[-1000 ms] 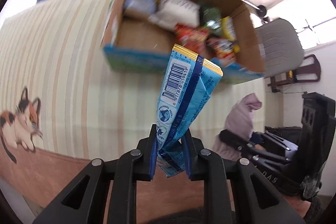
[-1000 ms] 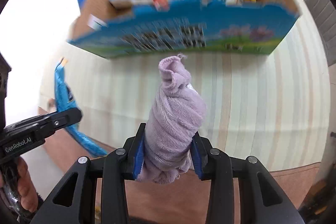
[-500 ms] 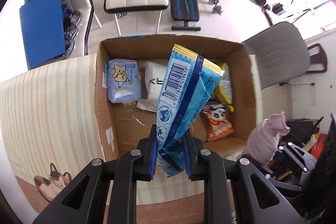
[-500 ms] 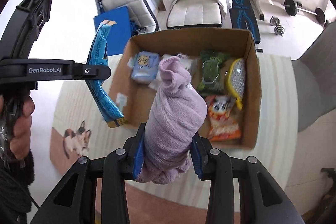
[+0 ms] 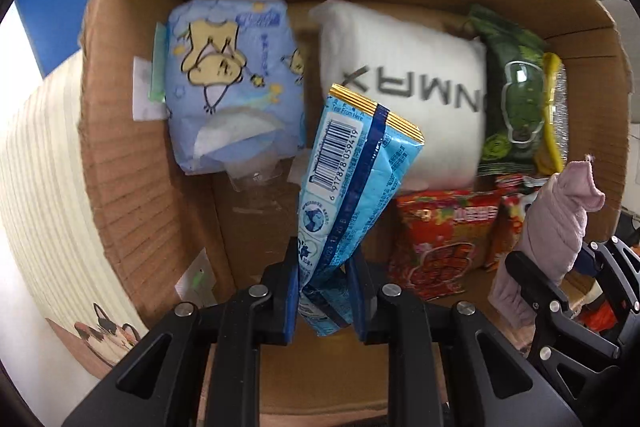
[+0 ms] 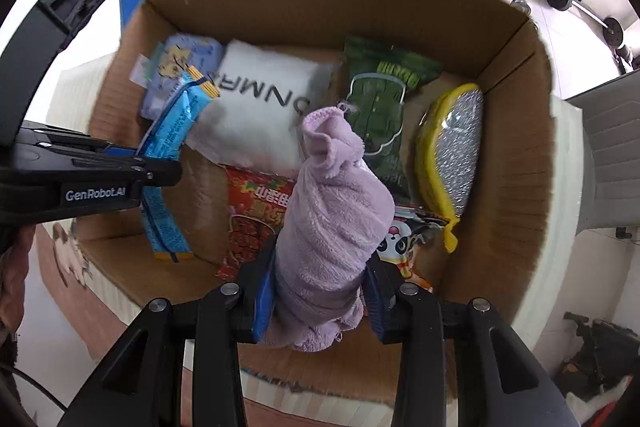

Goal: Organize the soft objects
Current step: 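Drop the stick snack and lilac cloth into the box, opening both tools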

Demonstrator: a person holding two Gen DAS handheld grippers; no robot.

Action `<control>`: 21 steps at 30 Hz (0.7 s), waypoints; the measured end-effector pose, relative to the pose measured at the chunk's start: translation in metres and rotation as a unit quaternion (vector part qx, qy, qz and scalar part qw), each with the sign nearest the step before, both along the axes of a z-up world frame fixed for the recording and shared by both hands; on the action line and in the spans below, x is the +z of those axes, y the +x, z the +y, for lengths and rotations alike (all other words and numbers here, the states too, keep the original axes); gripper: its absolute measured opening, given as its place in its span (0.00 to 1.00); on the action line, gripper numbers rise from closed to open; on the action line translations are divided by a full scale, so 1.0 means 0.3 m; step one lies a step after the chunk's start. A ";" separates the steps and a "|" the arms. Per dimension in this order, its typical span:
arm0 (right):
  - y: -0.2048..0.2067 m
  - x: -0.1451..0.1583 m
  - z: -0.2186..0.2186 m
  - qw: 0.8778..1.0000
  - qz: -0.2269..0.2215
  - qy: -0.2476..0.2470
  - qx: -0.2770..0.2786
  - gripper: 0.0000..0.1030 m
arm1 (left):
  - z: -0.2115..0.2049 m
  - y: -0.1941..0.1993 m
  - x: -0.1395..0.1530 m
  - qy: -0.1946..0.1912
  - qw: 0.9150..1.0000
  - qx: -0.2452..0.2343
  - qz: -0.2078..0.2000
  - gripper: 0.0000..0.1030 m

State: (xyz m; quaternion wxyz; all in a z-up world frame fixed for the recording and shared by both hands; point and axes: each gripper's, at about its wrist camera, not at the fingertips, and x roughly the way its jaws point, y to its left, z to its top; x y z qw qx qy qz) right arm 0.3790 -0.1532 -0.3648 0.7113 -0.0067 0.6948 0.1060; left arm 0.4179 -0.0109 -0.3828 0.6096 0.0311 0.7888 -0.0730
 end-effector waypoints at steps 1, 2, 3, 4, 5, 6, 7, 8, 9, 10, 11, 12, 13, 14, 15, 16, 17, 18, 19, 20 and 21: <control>0.004 -0.018 0.004 1.000 0.006 -0.003 0.002 0.39 | 0.014 -0.014 -0.012 -0.004 1.000 0.005 0.003 0.19; 0.006 -0.038 0.009 1.000 0.013 -0.005 0.006 0.39 | 0.023 -0.018 -0.017 -0.009 1.000 0.012 0.009 0.21; 0.007 -0.058 0.012 1.000 0.023 -0.005 0.008 0.40 | 0.033 -0.022 -0.020 -0.006 1.000 0.020 0.016 0.27; 0.010 -0.075 0.011 0.999 0.033 -0.006 0.003 0.41 | 0.051 -0.027 -0.023 -0.011 0.999 0.030 0.019 0.34; 0.008 -0.086 0.008 0.999 0.041 -0.008 -0.002 0.45 | 0.059 -0.030 -0.017 -0.024 0.999 0.036 0.021 0.37; 0.009 -0.091 0.004 0.999 0.041 -0.007 -0.005 0.53 | 0.063 -0.033 -0.012 -0.031 0.999 0.035 0.019 0.42; 0.008 -0.088 -0.002 0.999 0.038 -0.005 -0.009 0.58 | 0.063 -0.040 -0.001 -0.033 0.999 0.030 0.013 0.43; 0.009 -0.083 -0.007 0.999 0.036 -0.003 -0.012 0.71 | 0.062 -0.046 0.008 -0.033 0.999 0.026 0.007 0.45; 0.009 -0.078 -0.012 0.999 0.034 -0.002 -0.014 0.82 | 0.061 -0.057 0.020 -0.033 0.999 0.023 0.001 0.55; 0.011 -0.068 -0.018 0.999 0.032 0.001 -0.017 0.83 | 0.058 -0.066 0.032 -0.036 0.999 0.024 -0.004 0.68; 0.014 -0.057 -0.026 0.999 0.029 0.003 -0.021 0.83 | 0.058 -0.070 0.051 -0.039 0.999 0.024 -0.011 0.73; 0.017 -0.045 -0.034 0.999 0.026 0.004 -0.026 0.85 | 0.059 -0.082 0.070 -0.041 0.999 0.024 -0.021 0.82; 0.014 -0.031 -0.043 0.999 0.022 0.007 -0.031 0.87 | 0.058 -0.083 0.092 -0.041 0.998 0.024 -0.029 0.87; 0.004 -0.010 -0.053 0.999 0.016 0.009 -0.037 0.92 | 0.057 -0.098 0.110 -0.039 0.998 0.021 -0.041 0.88; 0.000 0.006 -0.061 0.999 0.011 0.007 -0.042 0.96 | 0.056 -0.115 0.128 -0.037 0.998 0.022 -0.053 0.89; -0.007 0.021 -0.072 0.999 0.005 0.005 -0.048 0.97 | 0.062 -0.132 0.144 -0.036 0.997 0.024 -0.064 0.91; -0.017 0.035 -0.084 0.999 0.001 0.002 -0.054 1.00 | 0.058 -0.134 0.161 -0.034 0.996 0.025 -0.077 0.92; -0.031 0.049 -0.096 0.998 -0.006 -0.004 -0.060 1.00 | 0.058 -0.157 0.183 -0.034 0.995 0.028 -0.093 0.93; -0.047 0.064 -0.107 0.998 -0.014 -0.011 -0.064 1.00 | 0.056 -0.182 0.200 -0.033 0.994 0.028 -0.104 0.93; -0.068 0.081 -0.116 0.997 -0.029 -0.023 -0.071 1.00 | 0.050 -0.207 0.218 -0.033 0.992 0.025 -0.115 0.94; -0.088 0.097 -0.120 0.996 -0.040 -0.032 -0.076 1.00 | 0.043 -0.232 0.236 -0.034 0.991 0.024 -0.125 0.94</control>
